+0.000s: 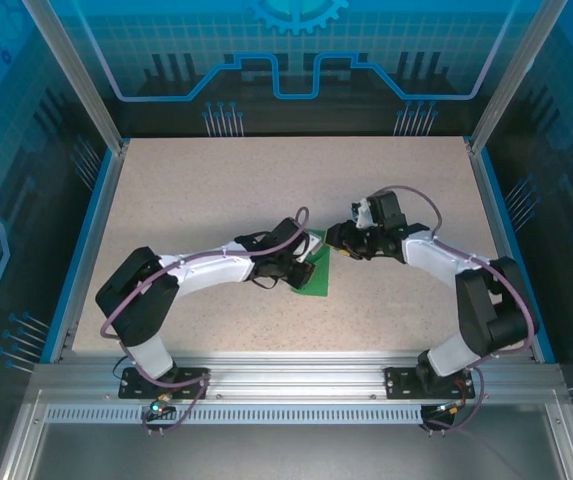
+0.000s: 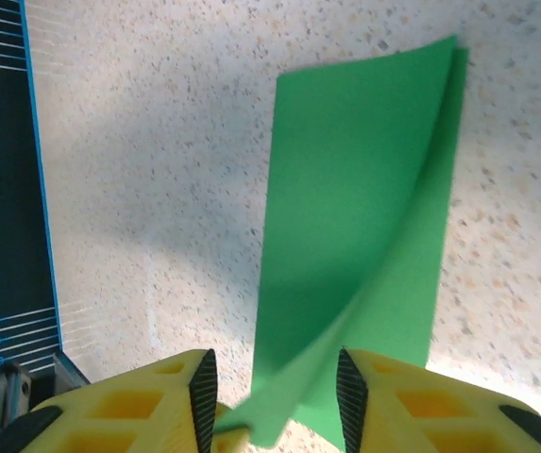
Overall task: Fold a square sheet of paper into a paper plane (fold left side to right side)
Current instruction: Fold the triangle a second time at the center of the table.
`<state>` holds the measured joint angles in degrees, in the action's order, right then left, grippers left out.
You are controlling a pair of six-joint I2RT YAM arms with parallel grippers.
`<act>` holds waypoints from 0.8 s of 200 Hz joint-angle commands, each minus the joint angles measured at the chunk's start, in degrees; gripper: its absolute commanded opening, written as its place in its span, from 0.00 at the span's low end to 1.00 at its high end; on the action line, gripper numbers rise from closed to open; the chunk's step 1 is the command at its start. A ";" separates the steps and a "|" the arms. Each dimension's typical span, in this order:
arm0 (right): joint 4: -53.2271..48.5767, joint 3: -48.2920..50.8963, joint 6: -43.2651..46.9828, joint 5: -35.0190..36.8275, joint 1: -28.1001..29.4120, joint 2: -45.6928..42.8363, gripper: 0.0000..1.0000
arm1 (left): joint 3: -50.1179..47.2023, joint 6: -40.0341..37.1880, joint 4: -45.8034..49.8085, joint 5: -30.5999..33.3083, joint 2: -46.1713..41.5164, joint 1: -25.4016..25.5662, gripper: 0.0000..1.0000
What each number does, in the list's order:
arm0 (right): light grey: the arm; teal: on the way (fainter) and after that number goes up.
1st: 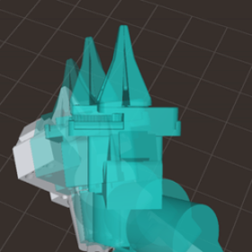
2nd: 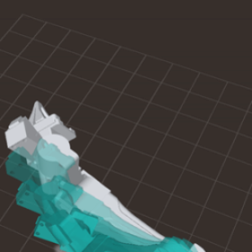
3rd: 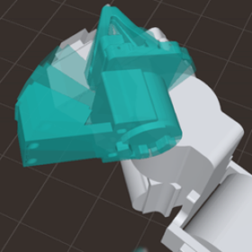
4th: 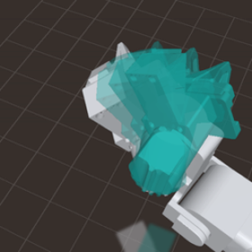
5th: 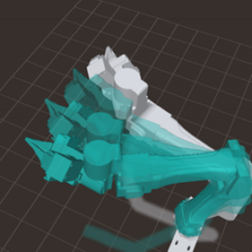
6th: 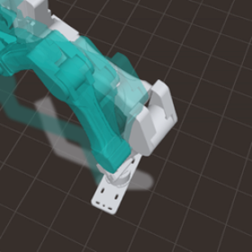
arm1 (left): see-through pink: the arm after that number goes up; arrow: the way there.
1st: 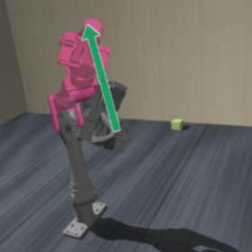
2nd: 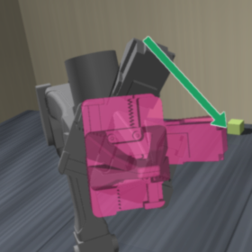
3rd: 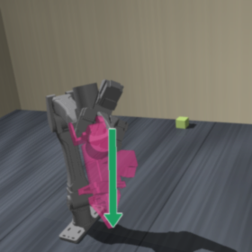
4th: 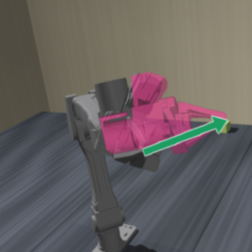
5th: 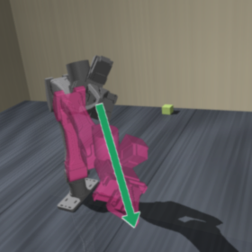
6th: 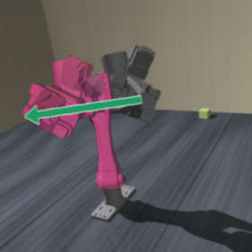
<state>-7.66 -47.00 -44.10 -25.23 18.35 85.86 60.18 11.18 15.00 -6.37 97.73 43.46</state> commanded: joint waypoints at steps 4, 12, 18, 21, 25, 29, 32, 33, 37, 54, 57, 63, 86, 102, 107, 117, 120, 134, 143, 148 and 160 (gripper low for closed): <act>-2.16 3.89 3.35 1.48 0.46 -2.87 0.32 | -1.38 1.74 -0.29 -4.83 -2.71 -1.93 0.07; -2.52 4.83 3.78 1.67 1.38 -3.47 0.29 | -1.43 1.64 0.08 -4.95 -2.88 -2.36 0.07; -2.86 5.47 3.84 1.98 2.18 -3.75 0.26 | -1.31 1.49 0.48 -5.13 -2.87 -2.66 0.08; -2.96 5.90 3.84 2.22 2.58 -3.88 0.25 | -1.30 1.36 0.73 -5.18 -2.90 -2.79 0.08; -2.98 6.41 3.84 2.36 3.19 -3.99 0.23 | -1.17 1.23 1.00 -5.31 -2.90 -3.00 0.09; -2.91 6.83 3.73 2.57 3.85 -4.04 0.21 | -1.06 1.09 1.34 -5.25 -2.94 -3.09 0.09; -2.82 7.10 3.55 2.66 4.29 -4.03 0.19 | -0.99 1.00 1.53 -5.22 -2.83 -3.15 0.09; -2.77 7.32 3.52 2.74 4.44 -4.03 0.19 | -0.97 0.97 1.61 -5.23 -2.82 -3.18 0.09; -2.65 7.60 3.33 3.00 5.09 -3.97 0.17 | -0.88 0.88 1.86 -5.10 -2.75 -3.26 0.10; -2.02 8.97 2.30 4.36 8.02 -3.15 0.12 | -0.38 0.35 3.23 -4.54 -2.42 -3.64 0.10; -1.93 9.17 2.02 4.52 8.49 -2.83 0.12 | -0.29 0.26 3.47 -4.46 -2.38 -3.71 0.11; -1.72 9.40 1.62 4.92 9.52 -2.08 0.11 | -0.14 0.04 3.98 -4.31 -2.22 -3.80 0.10; -1.53 9.23 0.69 6.16 12.06 1.02 0.10 | 0.80 -0.70 5.46 -3.60 -1.46 -4.08 0.11; -0.91 8.70 0.31 6.64 12.99 2.54 0.09 | 1.39 -0.94 5.94 -3.79 -0.98 -4.16 0.11; -0.78 8.56 0.21 6.76 13.07 2.93 0.10 | 1.49 -0.97 6.13 -3.81 -0.89 -4.17 0.12; -1.10 7.87 0.42 6.98 13.37 3.70 0.09 | 1.69 -0.99 6.28 -3.77 -0.64 -4.17 0.11; -1.31 7.67 0.50 7.10 13.42 3.96 0.09 | 1.77 -1.13 6.39 -3.82 -0.57 -4.11 0.11; -2.46 6.68 0.86 7.61 13.61 5.03 0.09 | 2.04 -1.25 6.68 -3.53 -0.36 -4.10 0.11; -2.84 6.22 1.03 7.78 13.59 5.56 0.09 | 2.19 -1.33 6.76 -3.47 -0.22 -4.10 0.11; -3.08 6.08 1.03 7.72 13.65 5.83 0.09 | 2.30 -1.34 6.79 -3.43 -0.18 -4.11 0.12; -3.56 5.83 1.12 7.77 13.69 6.50 0.09 | 2.56 -1.33 6.92 -3.34 0.00 -4.10 0.12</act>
<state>-9.45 -39.18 -43.05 -18.44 31.24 90.83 60.71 11.46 19.88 -9.47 96.71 39.83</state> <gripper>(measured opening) 0.090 0.116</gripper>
